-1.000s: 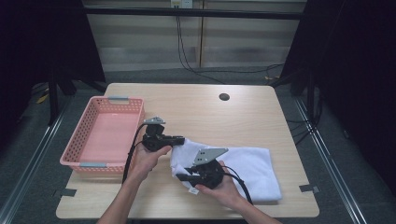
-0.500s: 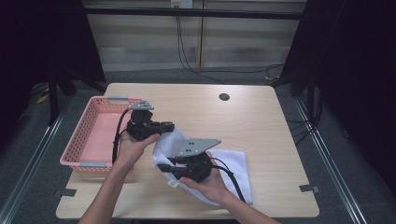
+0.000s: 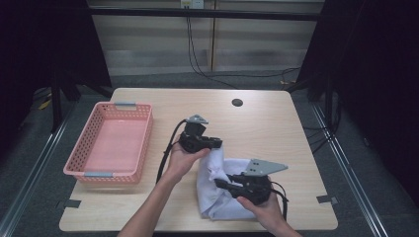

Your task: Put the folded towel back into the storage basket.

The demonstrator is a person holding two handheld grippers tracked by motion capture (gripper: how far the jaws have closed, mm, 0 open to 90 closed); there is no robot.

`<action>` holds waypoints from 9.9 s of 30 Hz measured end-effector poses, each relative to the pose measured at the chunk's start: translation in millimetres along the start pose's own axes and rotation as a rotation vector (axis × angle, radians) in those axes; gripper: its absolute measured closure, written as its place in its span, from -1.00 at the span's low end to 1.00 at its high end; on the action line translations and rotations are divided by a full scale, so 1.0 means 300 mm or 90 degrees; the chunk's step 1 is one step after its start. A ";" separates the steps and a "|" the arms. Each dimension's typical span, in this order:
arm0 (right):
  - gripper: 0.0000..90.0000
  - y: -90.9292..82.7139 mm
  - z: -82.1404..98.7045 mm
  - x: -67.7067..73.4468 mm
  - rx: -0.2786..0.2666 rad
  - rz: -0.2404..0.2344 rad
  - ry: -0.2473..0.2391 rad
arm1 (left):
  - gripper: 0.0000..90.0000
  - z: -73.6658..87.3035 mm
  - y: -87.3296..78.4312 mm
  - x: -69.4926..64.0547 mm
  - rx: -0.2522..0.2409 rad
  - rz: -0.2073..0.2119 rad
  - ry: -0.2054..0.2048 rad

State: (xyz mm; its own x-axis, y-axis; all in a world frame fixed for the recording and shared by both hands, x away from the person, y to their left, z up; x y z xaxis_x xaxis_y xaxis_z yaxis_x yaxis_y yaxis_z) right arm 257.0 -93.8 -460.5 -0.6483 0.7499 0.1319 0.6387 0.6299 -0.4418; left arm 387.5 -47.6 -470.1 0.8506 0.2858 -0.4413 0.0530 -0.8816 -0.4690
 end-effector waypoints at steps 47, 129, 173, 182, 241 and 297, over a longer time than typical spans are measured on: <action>-0.05 0.055 0.239 -0.602 0.240 0.255 0.019 | -0.29 0.391 -0.095 -0.176 0.073 -0.019 0.007; 0.46 0.104 0.031 -0.503 0.138 0.048 0.055 | 0.62 0.321 -0.142 -0.223 0.057 0.030 0.084; 0.47 0.397 -0.320 -0.319 0.121 -0.044 0.018 | 0.64 0.229 -0.540 -0.115 -0.073 -0.040 0.041; 0.47 0.458 -0.432 -0.266 0.117 -0.056 -0.006 | 0.64 0.210 -0.659 -0.070 -0.106 -0.063 0.035; 0.48 1.130 -0.515 0.210 0.192 -0.051 -0.006 | 0.64 0.580 -1.233 0.323 -0.135 -0.293 -0.173; 0.04 0.354 -0.230 -0.235 0.077 -0.010 -0.021 | -0.20 0.377 -0.603 0.032 -0.060 -0.229 -0.057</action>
State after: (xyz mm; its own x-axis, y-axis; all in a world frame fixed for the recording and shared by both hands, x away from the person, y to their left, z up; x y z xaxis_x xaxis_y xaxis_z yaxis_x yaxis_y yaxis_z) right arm 399.1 -65.8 -455.4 -0.6722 0.7320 0.1113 0.5754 0.6110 -0.5437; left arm 326.8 157.0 -476.1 0.7201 0.6117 -0.3276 0.3914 -0.7479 -0.5361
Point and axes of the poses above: each handheld gripper's, and its own axes: y roughly forward along the jaws, z roughly out of its underside, x roughly to its left, the point moved 9 cm from there along y, roughly forward along the jaws, and after that the axes turned 13 degrees about z, right-handed, at the moved point
